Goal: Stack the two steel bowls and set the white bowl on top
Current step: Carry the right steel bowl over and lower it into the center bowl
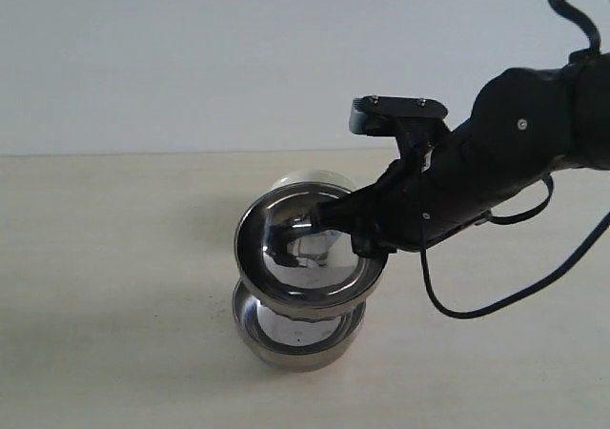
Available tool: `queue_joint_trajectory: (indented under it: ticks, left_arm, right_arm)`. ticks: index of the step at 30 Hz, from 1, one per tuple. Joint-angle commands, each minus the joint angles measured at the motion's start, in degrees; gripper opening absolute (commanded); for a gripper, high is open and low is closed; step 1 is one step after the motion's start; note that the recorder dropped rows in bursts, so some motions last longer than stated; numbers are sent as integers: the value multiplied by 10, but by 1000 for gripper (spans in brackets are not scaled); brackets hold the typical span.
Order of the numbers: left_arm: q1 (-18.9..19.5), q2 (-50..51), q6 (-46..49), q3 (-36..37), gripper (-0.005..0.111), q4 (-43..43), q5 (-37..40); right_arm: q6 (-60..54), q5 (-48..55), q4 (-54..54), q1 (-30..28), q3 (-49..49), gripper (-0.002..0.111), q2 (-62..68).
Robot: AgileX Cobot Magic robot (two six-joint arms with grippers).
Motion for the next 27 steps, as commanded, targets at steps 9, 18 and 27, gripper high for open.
queue_joint_trajectory:
  ticks: [9, 18, 27]
  left_arm:
    - [-3, -2, -3, 2, 4, 0, -4]
    - [-3, -2, -3, 2, 4, 0, -4]
    - [-3, -2, -3, 2, 4, 0, -4]
  right_arm:
    - [6, -66, 6, 8, -4, 0, 87]
    - [6, -91, 6, 8, -4, 0, 110]
    - [-1, -90, 6, 8, -4, 48, 110]
